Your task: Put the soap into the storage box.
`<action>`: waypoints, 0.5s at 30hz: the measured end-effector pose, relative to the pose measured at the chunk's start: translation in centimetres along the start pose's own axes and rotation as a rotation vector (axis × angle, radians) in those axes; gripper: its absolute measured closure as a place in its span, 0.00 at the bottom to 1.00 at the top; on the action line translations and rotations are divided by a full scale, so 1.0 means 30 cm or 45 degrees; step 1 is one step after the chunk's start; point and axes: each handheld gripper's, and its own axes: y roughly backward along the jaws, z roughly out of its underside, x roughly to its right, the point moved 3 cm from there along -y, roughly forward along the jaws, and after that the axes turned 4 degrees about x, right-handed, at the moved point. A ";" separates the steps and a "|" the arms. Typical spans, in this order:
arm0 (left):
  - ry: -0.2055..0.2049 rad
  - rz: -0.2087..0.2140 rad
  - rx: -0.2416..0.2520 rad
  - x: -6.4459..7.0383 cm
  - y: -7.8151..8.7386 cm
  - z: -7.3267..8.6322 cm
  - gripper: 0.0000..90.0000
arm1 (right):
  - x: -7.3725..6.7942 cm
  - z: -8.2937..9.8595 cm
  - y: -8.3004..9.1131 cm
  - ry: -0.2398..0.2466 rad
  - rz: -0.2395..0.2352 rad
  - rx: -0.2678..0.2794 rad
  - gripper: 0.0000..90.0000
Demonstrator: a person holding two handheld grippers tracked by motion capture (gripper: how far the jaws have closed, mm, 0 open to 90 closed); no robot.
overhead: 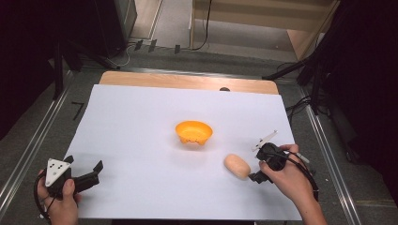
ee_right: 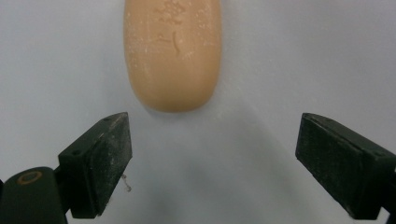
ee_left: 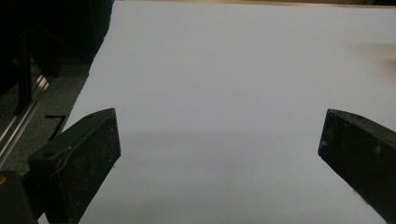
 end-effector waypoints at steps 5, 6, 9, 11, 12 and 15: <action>-0.002 0.000 -0.001 0.000 0.000 0.000 0.00 | -0.011 -0.027 -0.014 -0.005 -0.008 -0.014 0.13; -0.003 0.000 0.000 0.000 0.000 0.000 0.00 | -0.013 -0.031 -0.017 -0.010 -0.010 -0.014 0.13; -0.005 0.001 0.001 0.001 0.000 0.000 0.00 | -0.020 -0.046 -0.024 -0.016 -0.018 -0.018 0.14; -0.007 0.001 0.000 0.001 0.000 0.000 0.00 | -0.024 -0.054 -0.031 -0.012 -0.025 -0.017 0.14; -0.007 0.001 0.000 0.001 0.000 0.000 0.00 | -0.026 -0.058 -0.034 -0.010 -0.027 -0.018 0.14; -0.008 0.002 0.000 0.002 0.000 0.000 0.00 | -0.032 -0.075 -0.043 -0.007 -0.031 -0.013 0.14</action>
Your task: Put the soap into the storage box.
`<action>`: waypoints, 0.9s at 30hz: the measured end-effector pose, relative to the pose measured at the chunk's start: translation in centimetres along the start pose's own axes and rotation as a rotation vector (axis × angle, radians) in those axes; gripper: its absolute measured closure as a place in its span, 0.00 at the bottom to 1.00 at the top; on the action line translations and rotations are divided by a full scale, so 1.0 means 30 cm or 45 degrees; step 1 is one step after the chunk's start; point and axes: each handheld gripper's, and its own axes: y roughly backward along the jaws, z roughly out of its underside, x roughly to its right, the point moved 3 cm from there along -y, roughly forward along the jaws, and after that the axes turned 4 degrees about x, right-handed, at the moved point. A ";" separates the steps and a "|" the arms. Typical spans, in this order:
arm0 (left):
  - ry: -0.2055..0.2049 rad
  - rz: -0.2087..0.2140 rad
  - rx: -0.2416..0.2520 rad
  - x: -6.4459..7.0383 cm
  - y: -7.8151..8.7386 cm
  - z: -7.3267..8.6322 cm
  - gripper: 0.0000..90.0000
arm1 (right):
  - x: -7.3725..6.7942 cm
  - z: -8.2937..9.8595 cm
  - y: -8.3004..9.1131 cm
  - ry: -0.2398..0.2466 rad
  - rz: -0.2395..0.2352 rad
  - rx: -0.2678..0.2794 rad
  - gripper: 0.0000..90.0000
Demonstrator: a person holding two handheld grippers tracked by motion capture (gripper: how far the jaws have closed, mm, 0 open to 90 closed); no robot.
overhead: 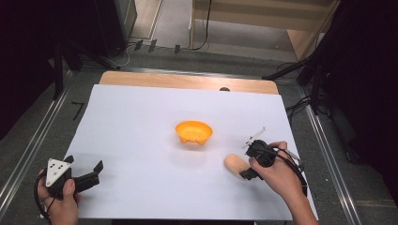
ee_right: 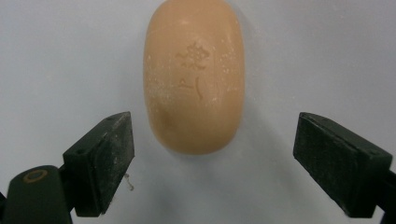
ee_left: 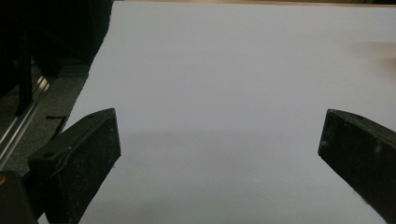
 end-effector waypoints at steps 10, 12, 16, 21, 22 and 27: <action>0.000 0.001 0.001 0.000 0.000 0.000 0.00 | -0.013 -0.033 -0.030 -0.024 -0.012 -0.012 0.15; 0.000 0.001 0.001 0.000 0.000 0.000 0.00 | -0.015 -0.038 -0.034 -0.028 -0.018 -0.017 0.15; 0.000 0.001 0.001 0.000 0.000 0.000 0.00 | -0.017 -0.046 -0.043 -0.030 -0.016 -0.030 0.16; 0.000 0.003 0.000 0.000 0.000 0.000 0.00 | -0.017 -0.052 -0.057 -0.032 -0.012 -0.036 0.18; 0.000 0.003 0.000 0.000 0.000 0.000 0.00 | -0.018 -0.055 -0.061 -0.034 -0.010 -0.041 0.18; -0.001 0.001 0.002 -0.001 0.000 0.000 0.00 | -0.020 -0.062 -0.071 -0.038 -0.013 -0.054 0.22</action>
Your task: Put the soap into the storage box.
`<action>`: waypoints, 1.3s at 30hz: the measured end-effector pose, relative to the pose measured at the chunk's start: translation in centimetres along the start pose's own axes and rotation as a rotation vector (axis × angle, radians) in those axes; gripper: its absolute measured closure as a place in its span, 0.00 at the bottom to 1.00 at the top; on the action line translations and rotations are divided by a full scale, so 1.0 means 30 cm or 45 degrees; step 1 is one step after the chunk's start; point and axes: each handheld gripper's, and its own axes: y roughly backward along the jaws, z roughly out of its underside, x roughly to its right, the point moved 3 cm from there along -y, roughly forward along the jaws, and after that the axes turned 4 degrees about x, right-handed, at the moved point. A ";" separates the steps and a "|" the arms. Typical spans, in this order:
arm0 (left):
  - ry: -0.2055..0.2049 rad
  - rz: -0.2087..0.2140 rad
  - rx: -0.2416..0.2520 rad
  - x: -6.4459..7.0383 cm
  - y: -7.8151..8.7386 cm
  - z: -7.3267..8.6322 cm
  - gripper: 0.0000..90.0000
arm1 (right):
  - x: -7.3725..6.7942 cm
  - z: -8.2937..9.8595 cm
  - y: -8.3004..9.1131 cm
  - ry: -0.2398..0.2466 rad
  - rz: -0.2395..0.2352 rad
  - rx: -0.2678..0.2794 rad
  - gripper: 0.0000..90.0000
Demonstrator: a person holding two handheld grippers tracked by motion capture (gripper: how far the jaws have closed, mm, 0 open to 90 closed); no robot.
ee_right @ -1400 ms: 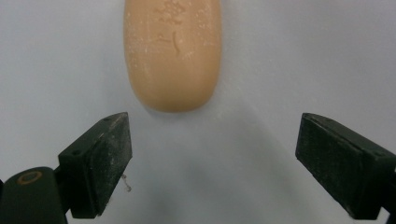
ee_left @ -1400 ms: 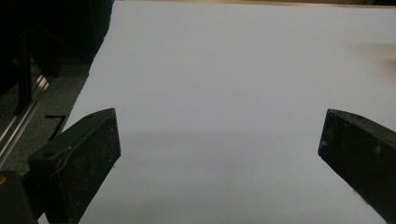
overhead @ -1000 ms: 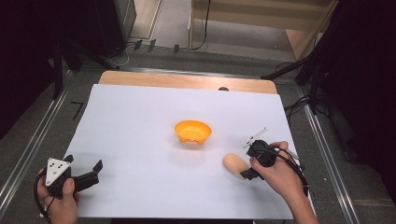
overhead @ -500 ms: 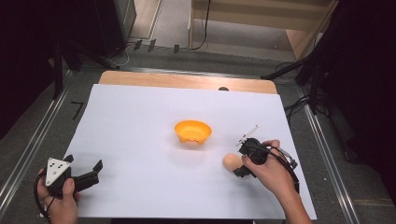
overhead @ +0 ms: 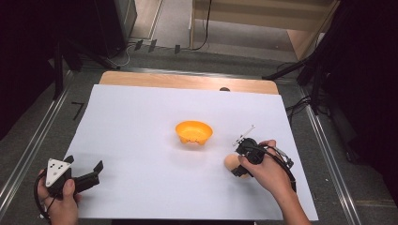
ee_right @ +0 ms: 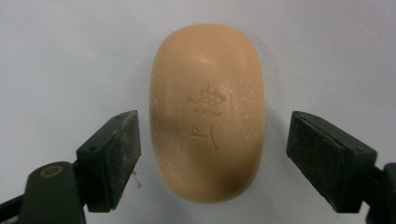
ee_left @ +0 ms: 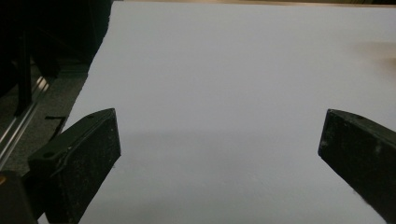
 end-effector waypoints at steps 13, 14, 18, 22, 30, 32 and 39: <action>0.000 -0.002 0.000 -0.001 0.001 0.000 0.00 | -0.005 -0.016 -0.024 -0.005 -0.006 -0.037 0.32; 0.000 -0.002 0.000 -0.001 0.001 0.000 0.00 | -0.005 -0.016 -0.024 -0.005 -0.006 -0.037 0.32; -0.001 -0.002 0.000 0.000 0.001 0.000 0.00 | -0.009 -0.016 -0.043 -0.005 -0.010 -0.059 0.35; -0.002 -0.001 0.000 0.000 0.001 0.000 0.00 | -0.013 -0.021 -0.045 0.007 0.007 -0.088 0.36; 0.001 -0.002 0.003 0.001 0.000 0.000 0.00 | -0.012 -0.025 -0.045 0.038 -0.002 -0.101 0.37; -0.002 -0.002 0.000 0.000 0.001 0.000 0.00 | -0.010 -0.026 -0.043 0.029 -0.002 -0.092 0.37; -0.001 -0.002 0.001 0.001 0.001 0.000 0.00 | -0.005 -0.031 -0.012 0.042 0.009 -0.046 0.37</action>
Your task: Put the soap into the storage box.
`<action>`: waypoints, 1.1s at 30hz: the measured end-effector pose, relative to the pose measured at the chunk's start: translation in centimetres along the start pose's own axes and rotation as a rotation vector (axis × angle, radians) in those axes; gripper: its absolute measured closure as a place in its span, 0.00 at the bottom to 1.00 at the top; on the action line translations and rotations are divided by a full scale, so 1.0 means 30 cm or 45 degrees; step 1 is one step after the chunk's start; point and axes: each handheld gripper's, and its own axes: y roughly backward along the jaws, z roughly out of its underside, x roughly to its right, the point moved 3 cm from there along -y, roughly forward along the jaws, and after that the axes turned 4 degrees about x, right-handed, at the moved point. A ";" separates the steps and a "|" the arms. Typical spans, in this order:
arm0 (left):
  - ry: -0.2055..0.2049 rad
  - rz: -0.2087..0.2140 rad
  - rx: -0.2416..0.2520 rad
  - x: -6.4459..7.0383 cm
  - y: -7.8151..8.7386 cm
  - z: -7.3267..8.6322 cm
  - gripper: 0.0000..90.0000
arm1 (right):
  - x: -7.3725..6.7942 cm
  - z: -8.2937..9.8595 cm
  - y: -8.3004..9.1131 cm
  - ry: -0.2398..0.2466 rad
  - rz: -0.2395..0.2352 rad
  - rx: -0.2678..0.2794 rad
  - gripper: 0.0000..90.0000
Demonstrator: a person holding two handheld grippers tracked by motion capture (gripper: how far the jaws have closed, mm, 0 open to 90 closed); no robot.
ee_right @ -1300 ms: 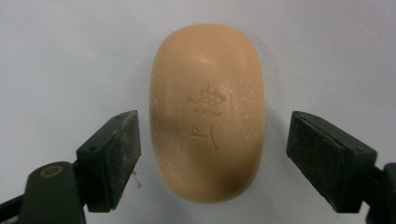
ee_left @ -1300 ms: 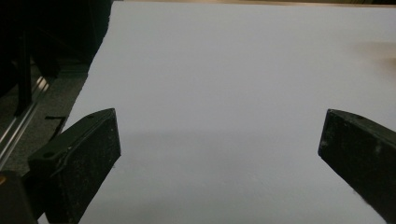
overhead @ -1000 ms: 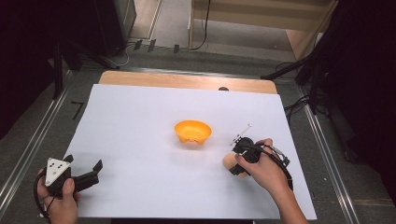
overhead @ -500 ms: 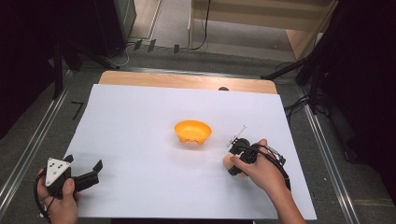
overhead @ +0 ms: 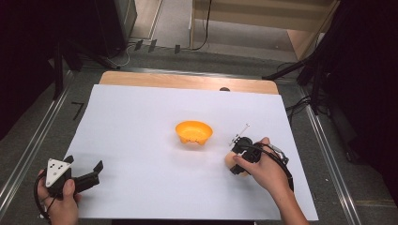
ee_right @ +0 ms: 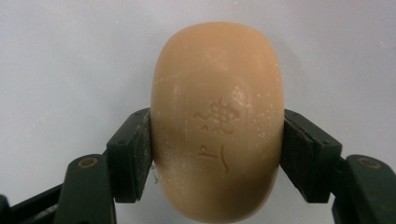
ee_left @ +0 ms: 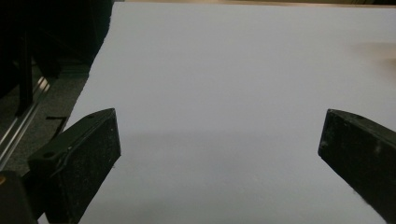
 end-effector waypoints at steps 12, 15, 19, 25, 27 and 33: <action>-0.001 0.000 0.000 0.000 0.000 0.000 0.00 | 0.014 -0.016 0.063 0.041 0.009 0.033 0.37; 0.000 0.000 0.000 0.000 0.000 0.000 0.00 | 0.016 -0.020 0.070 0.069 0.012 0.033 0.37; 0.000 0.000 0.000 0.000 0.000 0.000 0.00 | 0.017 -0.036 0.084 0.163 0.004 0.064 0.37; -0.001 0.000 -0.001 -0.001 0.000 0.000 0.00 | 0.020 -0.049 0.095 0.255 0.014 0.077 0.37; 0.000 0.001 0.000 0.000 0.000 0.000 0.00 | 0.025 -0.057 0.101 0.300 0.017 0.088 0.37; -0.002 0.000 0.000 -0.001 0.000 0.000 0.00 | 0.028 -0.069 0.107 0.338 0.003 0.121 0.37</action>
